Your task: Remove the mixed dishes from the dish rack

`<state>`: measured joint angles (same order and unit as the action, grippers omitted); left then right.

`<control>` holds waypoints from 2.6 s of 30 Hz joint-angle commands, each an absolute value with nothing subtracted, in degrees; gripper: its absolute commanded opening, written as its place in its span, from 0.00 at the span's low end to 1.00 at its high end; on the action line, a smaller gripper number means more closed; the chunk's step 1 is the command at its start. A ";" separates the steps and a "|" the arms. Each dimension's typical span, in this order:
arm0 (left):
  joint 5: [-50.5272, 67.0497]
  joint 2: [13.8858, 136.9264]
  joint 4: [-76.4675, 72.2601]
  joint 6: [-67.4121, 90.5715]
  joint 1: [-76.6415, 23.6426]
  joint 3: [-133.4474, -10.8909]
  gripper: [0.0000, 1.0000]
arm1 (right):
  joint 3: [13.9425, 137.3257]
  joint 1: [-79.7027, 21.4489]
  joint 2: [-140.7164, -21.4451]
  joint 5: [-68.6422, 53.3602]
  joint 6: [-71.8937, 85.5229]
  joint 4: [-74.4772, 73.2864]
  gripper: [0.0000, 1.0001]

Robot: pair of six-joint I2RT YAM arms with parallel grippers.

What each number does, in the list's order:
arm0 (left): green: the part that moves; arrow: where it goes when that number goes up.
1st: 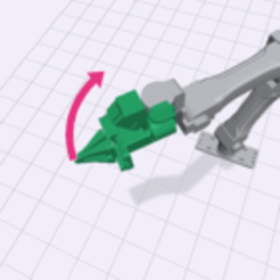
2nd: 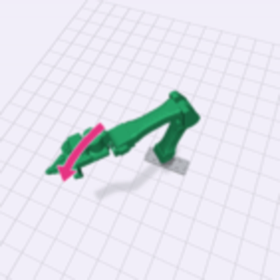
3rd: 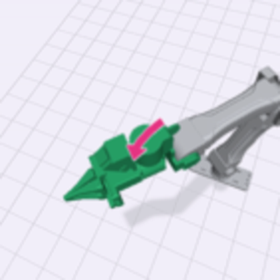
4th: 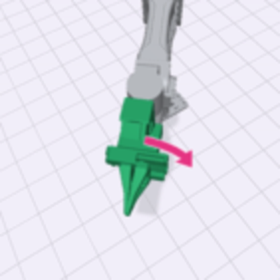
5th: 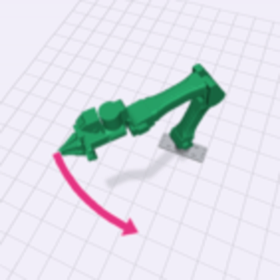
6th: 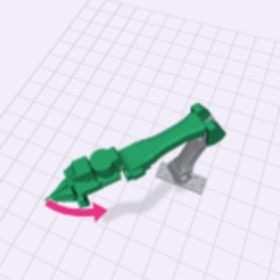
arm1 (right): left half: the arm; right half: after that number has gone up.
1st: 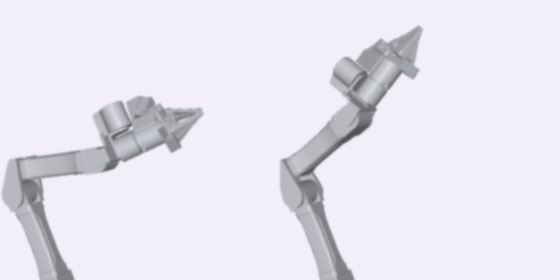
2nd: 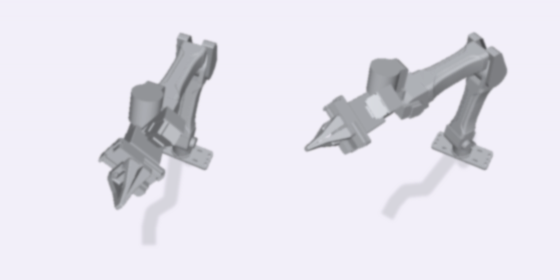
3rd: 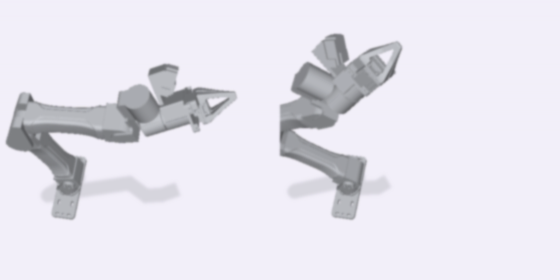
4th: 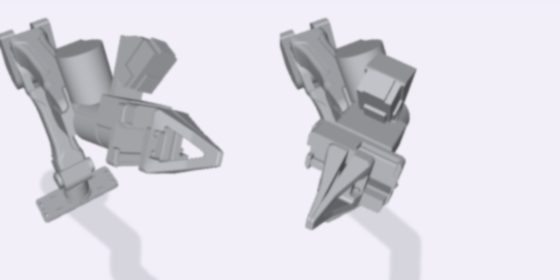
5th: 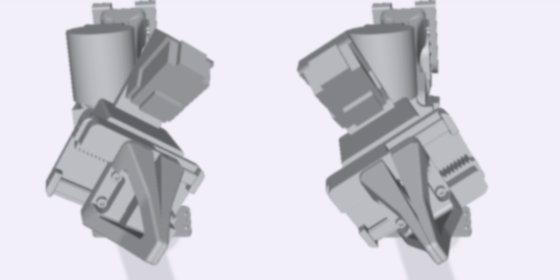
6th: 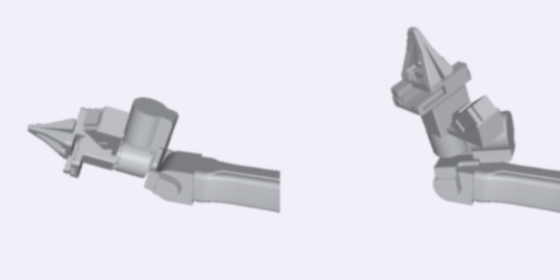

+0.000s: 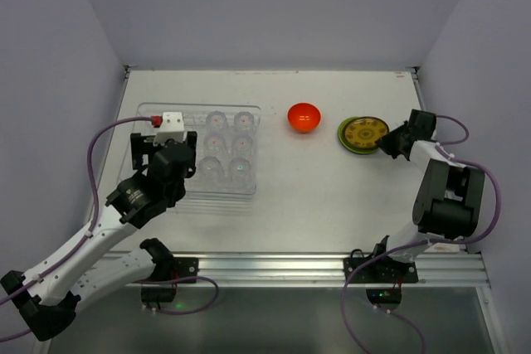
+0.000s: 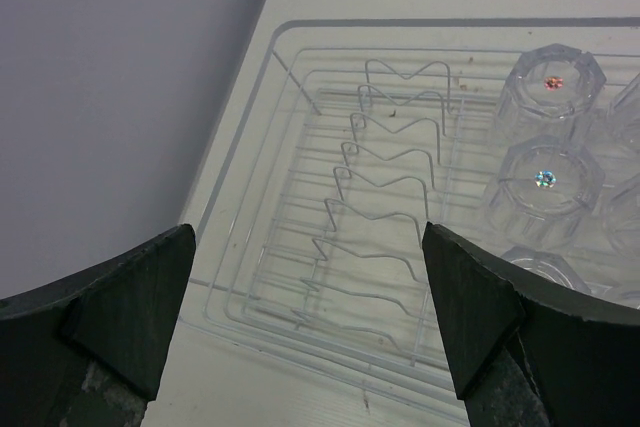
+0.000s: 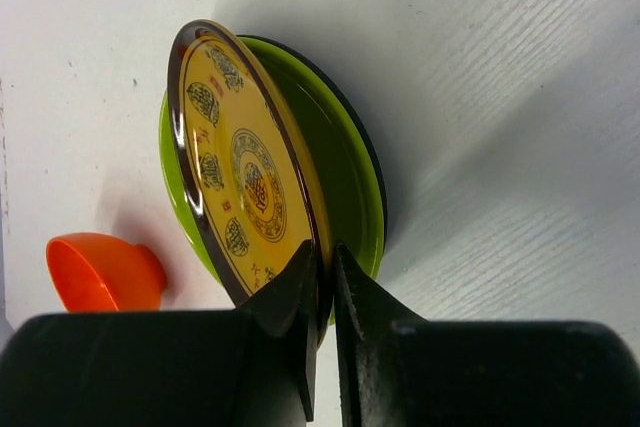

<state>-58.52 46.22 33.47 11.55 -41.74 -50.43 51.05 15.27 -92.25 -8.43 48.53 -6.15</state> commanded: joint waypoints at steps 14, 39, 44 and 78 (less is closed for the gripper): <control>-54.93 47.37 29.97 13.27 -41.13 -49.39 1.00 | 55.19 10.02 -90.26 -4.48 42.10 -10.89 0.45; -17.00 54.81 24.86 17.39 -24.54 -56.40 1.00 | 56.17 0.53 -66.15 -3.30 33.75 -23.03 0.99; -7.93 63.88 27.69 19.95 -20.92 -61.60 1.00 | 48.88 0.53 -52.58 -18.43 32.09 -21.45 0.99; -3.26 110.12 39.03 13.62 -16.26 -92.81 0.91 | 33.31 0.44 -28.65 -41.22 31.55 -23.82 0.99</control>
<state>-6.07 109.03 39.51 14.39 -16.75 -90.54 33.41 0.38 -27.92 -39.64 30.79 -25.67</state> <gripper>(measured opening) 0.917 0.989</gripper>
